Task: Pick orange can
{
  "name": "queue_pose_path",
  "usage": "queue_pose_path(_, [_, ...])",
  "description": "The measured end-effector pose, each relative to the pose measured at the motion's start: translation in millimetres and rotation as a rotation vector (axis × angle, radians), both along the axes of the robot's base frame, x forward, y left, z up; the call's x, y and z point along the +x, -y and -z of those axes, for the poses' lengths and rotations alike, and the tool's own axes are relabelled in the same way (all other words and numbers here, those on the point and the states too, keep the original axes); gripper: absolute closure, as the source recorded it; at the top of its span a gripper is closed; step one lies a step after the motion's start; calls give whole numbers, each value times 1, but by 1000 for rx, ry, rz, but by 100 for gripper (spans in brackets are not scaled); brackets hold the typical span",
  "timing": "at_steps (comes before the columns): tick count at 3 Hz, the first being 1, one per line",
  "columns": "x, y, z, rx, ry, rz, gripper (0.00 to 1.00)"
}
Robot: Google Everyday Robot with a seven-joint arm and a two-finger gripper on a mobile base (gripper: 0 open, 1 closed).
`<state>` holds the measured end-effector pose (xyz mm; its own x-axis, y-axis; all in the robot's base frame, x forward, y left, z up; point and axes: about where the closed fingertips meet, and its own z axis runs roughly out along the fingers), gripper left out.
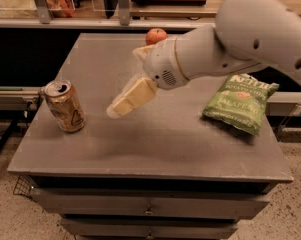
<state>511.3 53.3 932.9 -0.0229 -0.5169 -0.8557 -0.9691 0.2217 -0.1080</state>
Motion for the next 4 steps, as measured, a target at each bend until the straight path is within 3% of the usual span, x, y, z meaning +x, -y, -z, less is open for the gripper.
queue_pose_path(1, [3,-53,6,110,14,-53,0])
queue_pose_path(2, [1,-94,13,176,5,-97,0])
queue_pose_path(3, [-3,-130,30,232,-30,-124,0])
queue_pose_path(4, [-6,-142,41,253,-49,-124,21])
